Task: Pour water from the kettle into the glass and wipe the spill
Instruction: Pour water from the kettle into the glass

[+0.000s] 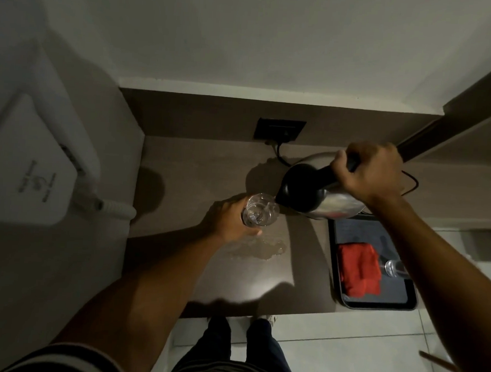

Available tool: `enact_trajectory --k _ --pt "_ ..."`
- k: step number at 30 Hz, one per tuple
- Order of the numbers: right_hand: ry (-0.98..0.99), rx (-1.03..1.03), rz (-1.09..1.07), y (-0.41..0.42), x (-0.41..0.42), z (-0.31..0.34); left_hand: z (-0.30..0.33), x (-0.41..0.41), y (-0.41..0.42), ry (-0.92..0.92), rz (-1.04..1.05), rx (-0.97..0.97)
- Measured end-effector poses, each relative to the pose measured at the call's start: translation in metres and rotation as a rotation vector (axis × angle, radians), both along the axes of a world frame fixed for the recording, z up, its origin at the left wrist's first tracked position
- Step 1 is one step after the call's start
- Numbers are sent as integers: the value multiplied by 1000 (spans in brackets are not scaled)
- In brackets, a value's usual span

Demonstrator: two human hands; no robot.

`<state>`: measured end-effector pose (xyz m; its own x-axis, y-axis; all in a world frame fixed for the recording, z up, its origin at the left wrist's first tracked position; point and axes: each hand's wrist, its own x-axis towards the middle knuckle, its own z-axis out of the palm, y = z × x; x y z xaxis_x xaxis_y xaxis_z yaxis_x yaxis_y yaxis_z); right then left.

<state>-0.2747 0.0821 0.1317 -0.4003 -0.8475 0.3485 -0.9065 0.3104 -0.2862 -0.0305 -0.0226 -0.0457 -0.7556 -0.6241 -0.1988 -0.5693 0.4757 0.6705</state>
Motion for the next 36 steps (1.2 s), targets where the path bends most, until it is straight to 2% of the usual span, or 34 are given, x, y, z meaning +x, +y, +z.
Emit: enact_trajectory --k 5,15,36 --pt "172 8 95 -6 6 9 2 0 1 3 1 -17" --pt "338 25 153 -8 9 25 3 0 0 -15 -11 -24" --pt "381 101 141 -6 2 62 7 1 0 -7 -22 1"
